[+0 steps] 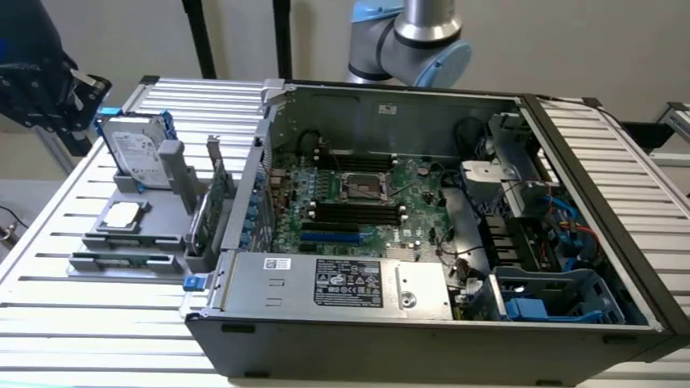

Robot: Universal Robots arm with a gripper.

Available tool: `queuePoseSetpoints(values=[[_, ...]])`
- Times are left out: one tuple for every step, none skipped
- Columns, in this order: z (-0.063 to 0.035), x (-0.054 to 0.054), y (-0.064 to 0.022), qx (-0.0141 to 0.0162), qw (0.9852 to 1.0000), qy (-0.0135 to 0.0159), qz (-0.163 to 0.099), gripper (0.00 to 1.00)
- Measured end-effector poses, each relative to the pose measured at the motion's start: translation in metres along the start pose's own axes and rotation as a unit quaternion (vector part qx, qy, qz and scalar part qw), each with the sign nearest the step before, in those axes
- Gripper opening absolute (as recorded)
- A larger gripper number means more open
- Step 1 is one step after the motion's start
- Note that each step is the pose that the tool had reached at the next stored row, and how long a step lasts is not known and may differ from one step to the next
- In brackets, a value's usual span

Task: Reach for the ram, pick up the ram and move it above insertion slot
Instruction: 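Reach for the ram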

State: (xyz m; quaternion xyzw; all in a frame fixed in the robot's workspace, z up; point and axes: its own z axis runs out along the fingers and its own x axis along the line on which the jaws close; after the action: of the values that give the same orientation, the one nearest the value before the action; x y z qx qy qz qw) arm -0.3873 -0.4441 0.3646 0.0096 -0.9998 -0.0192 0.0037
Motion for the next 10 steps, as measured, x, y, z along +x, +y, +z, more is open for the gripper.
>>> queuePoseSetpoints(values=[[0.0004, -0.002, -0.002, 0.0, 1.0, 0.0003, 0.0, 0.11], [0.001, -0.003, -0.0039, 0.0, 1.0, 0.0006, 0.0, 0.11], [0.0016, -0.005, -0.0058, 0.0001, 1.0, 0.001, 0.0, 0.11], [0.0023, -0.007, -0.0076, 0.0001, 1.0, 0.0012, 0.0, 0.11], [0.0029, -0.008, -0.0095, 0.0002, 1.0, 0.0015, 0.0, 0.11], [0.0038, -0.009, -0.0116, 0.0002, 1.0, 0.0016, -0.001, 0.11], [0.0048, -0.011, -0.0137, 0.0001, 1.0, 0.0017, -0.001, 0.11], [0.0059, -0.011, -0.0161, 0.0001, 1.0, 0.0018, -0.001, 0.11], [0.0071, -0.012, -0.0184, 0.0001, 1.0, 0.0019, -0.001, 0.11], [0.0084, -0.013, -0.0203, 0.0001, 1.0, 0.0019, -0.001, 0.11]])
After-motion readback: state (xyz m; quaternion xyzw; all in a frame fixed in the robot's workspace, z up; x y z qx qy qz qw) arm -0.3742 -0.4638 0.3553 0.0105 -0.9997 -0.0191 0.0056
